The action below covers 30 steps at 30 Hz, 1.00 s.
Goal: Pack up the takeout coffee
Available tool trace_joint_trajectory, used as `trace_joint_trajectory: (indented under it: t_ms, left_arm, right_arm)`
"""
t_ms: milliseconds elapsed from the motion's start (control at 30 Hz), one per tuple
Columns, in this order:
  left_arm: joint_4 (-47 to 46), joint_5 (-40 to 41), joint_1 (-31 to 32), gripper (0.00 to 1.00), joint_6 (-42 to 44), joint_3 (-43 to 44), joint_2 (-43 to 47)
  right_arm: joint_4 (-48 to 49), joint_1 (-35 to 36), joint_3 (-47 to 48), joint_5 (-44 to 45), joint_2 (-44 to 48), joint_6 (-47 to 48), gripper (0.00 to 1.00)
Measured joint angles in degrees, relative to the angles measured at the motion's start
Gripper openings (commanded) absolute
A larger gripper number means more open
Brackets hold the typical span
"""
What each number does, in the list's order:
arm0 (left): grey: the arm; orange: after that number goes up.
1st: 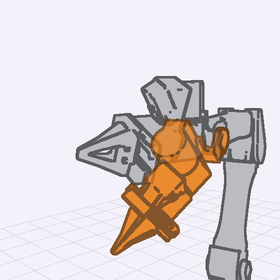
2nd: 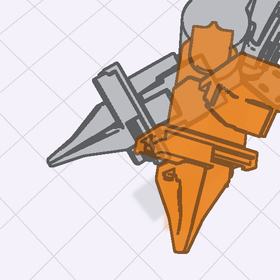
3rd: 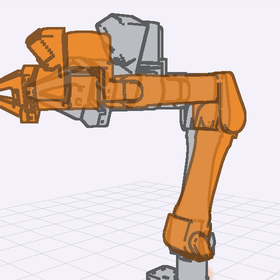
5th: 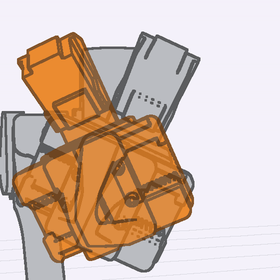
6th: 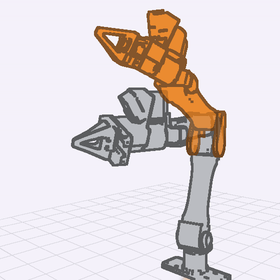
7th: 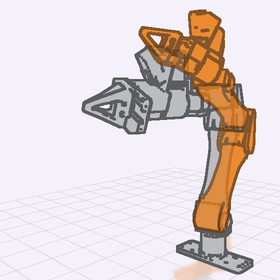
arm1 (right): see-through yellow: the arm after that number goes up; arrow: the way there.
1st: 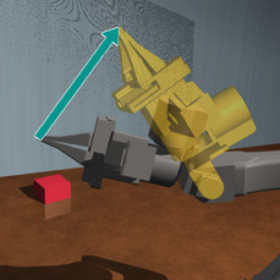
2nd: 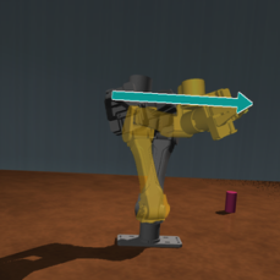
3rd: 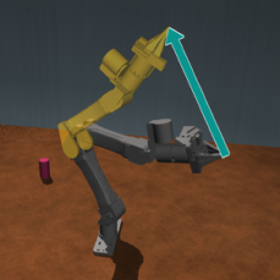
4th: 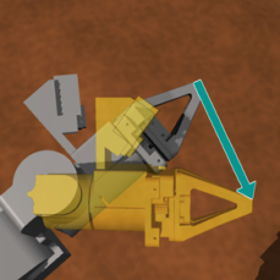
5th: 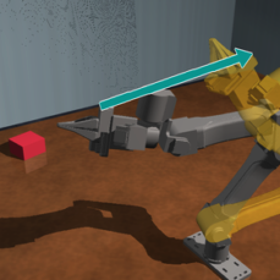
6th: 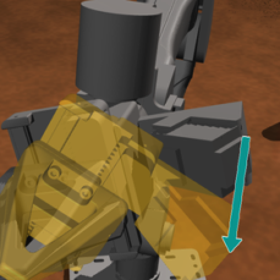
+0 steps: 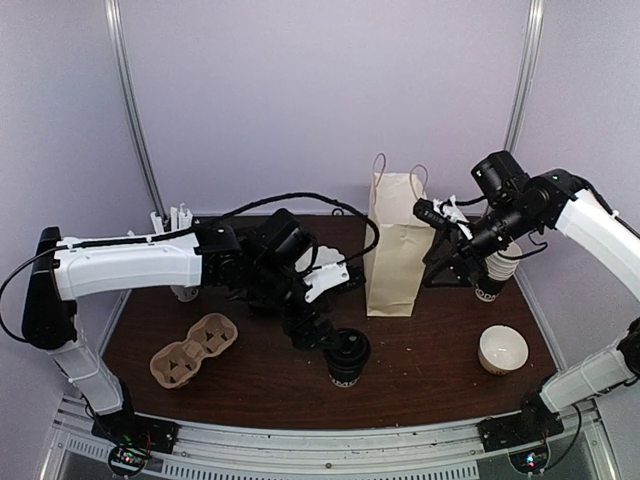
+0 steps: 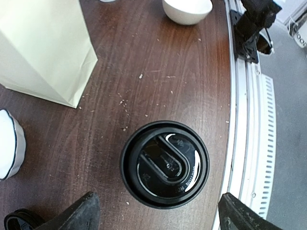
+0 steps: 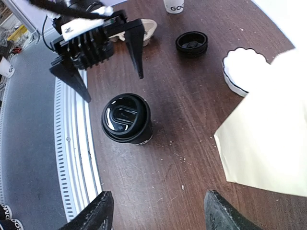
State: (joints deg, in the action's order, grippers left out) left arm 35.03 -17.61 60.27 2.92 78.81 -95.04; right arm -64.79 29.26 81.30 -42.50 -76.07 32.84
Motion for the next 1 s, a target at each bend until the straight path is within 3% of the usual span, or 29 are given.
trace_joint_trajectory:
  t_ms: [500,1000]
  left_arm:
    - [3.0,10.3,5.3,0.92,6.0,4.4,-6.9]
    - [4.0,6.9,5.8,0.89,7.4,9.0,-11.3]
  right_arm:
    - [1.7,-8.8,-3.1,-0.6,3.2,-0.2,0.7]
    - [3.1,-10.0,-5.9,-1.2,5.0,-0.3,0.7]
